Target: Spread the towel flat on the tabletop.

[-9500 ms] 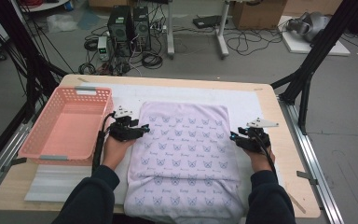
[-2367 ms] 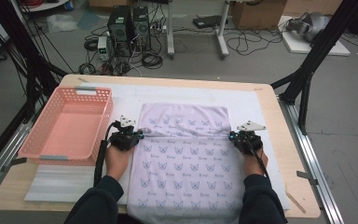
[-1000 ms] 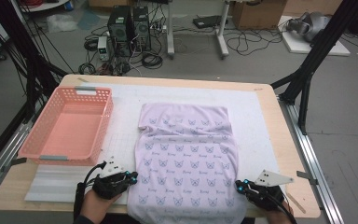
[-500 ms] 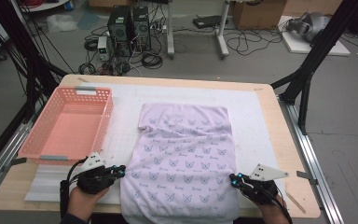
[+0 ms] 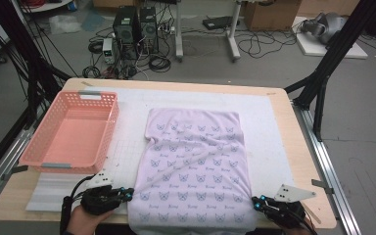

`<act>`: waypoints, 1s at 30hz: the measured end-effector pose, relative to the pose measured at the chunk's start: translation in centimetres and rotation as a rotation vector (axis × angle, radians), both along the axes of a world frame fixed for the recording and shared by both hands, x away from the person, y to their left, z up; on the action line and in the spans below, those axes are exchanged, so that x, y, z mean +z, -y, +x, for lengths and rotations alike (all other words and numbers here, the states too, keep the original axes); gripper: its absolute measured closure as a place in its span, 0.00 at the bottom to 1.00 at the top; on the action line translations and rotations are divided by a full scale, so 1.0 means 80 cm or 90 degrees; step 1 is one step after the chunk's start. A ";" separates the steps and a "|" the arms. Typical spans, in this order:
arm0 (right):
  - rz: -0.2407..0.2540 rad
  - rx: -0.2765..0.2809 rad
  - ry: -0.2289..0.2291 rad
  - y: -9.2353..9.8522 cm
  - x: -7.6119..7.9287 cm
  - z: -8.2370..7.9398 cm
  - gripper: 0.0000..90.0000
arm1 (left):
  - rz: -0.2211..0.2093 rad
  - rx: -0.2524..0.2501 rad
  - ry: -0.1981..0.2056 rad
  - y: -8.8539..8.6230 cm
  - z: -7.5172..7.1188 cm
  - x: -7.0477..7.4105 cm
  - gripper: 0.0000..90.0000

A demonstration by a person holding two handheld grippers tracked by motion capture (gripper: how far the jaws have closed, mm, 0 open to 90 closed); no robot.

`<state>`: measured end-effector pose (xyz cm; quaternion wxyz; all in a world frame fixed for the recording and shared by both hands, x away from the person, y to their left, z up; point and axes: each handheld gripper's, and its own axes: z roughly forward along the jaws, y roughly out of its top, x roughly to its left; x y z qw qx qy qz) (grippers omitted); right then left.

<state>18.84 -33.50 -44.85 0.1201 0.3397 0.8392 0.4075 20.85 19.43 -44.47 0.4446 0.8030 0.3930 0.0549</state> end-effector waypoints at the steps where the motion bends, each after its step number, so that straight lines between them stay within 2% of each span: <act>1: 0.003 0.007 -0.001 0.002 0.001 -0.004 0.99 | -0.001 -0.008 -0.005 -0.001 -0.004 0.000 0.97; 3: 0.010 0.028 -0.006 0.005 0.002 -0.012 0.99 | 0.004 -0.020 -0.008 -0.004 -0.011 0.000 0.97; 5: 0.016 0.033 -0.010 0.009 0.003 -0.020 0.99 | 0.004 -0.034 -0.012 -0.004 -0.017 0.000 0.97; 7: 0.023 0.043 -0.011 0.011 0.004 -0.024 0.95 | 0.004 -0.033 0.012 -0.003 -0.022 0.001 0.94; 8: 0.029 0.039 -0.009 0.012 0.005 -0.024 0.86 | 0.002 -0.020 0.035 -0.002 -0.020 0.003 0.83; 9: 0.035 0.020 -0.002 0.011 0.006 -0.023 0.76 | -0.009 0.004 0.054 -0.001 -0.015 0.004 0.62; 10: 0.050 0.003 0.005 0.010 0.007 -0.019 0.72 | -0.020 0.026 0.068 0.000 -0.009 0.005 0.54; 12: 0.062 -0.020 0.019 0.005 0.010 -0.009 0.68 | -0.029 0.051 0.086 0.003 0.007 0.006 0.51; 13: 0.051 -0.028 0.032 0.000 0.011 -0.002 0.68 | -0.028 0.077 0.085 0.006 0.018 0.004 0.51; 15: 0.020 -0.073 0.044 -0.011 0.009 0.016 0.70 | -0.021 0.086 0.076 0.011 0.033 0.000 0.53; 16: 0.015 -0.081 0.041 -0.013 0.007 0.022 0.71 | -0.007 0.089 0.070 0.016 0.039 -0.004 0.54; 18: 0.000 -0.085 0.029 -0.019 0.000 0.034 0.75 | 0.017 0.074 0.048 0.024 0.045 -0.011 0.59; 19: -0.011 -0.080 0.014 -0.023 -0.004 0.037 0.79 | 0.026 0.075 0.064 0.026 0.043 -0.011 0.61; 20: -0.008 -0.082 0.017 -0.023 -0.004 0.037 0.86 | 0.040 0.070 0.070 0.027 0.042 -0.011 0.67; 21: -0.007 -0.073 0.014 -0.023 -0.003 0.037 0.95 | 0.053 0.065 0.075 0.027 0.040 -0.010 0.77; 22: -0.017 -0.069 0.019 -0.023 -0.003 0.034 0.97 | 0.051 0.048 0.064 0.025 0.041 -0.009 0.93; 23: -0.023 -0.065 0.026 -0.022 -0.003 0.032 0.97 | 0.057 0.048 0.062 0.026 0.040 -0.007 0.98; 25: -0.018 -0.059 0.018 -0.018 -0.002 0.029 0.98 | 0.074 0.034 0.062 0.026 0.037 -0.004 0.99; 30: -0.013 -0.038 0.011 -0.007 0.003 0.016 0.97 | 0.049 0.027 0.037 0.006 0.024 0.003 0.99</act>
